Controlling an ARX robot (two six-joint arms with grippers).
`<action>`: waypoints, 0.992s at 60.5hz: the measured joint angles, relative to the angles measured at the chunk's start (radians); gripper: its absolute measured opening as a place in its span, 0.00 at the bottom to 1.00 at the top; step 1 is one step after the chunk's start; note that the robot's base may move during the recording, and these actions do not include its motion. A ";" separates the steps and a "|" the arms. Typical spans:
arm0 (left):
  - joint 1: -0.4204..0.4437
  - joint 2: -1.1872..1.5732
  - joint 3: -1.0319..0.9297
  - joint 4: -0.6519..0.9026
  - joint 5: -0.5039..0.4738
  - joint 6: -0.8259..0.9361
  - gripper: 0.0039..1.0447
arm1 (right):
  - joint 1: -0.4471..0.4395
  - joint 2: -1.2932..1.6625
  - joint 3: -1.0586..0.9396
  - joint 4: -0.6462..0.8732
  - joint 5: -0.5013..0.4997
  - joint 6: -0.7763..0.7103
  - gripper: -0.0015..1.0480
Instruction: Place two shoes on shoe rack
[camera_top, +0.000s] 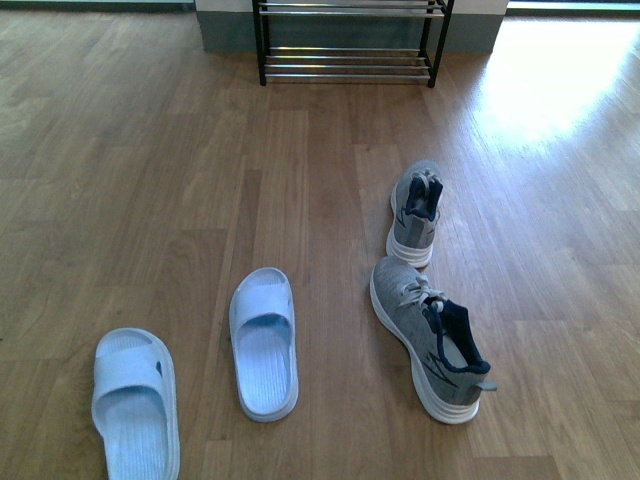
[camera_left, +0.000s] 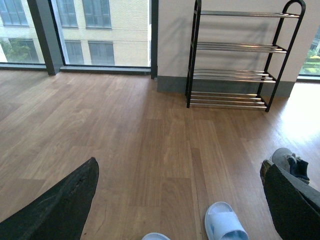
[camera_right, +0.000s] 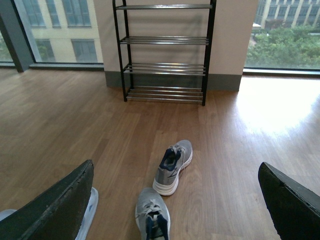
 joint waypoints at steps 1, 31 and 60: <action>0.000 0.000 0.000 0.000 0.000 0.000 0.91 | 0.000 0.000 0.000 0.000 0.000 0.000 0.91; 0.000 0.000 0.000 0.000 0.000 0.000 0.91 | 0.000 0.000 0.000 0.000 0.000 0.000 0.91; 0.000 0.000 0.000 0.000 0.000 0.000 0.91 | -0.156 0.809 0.129 0.313 -0.229 -0.082 0.91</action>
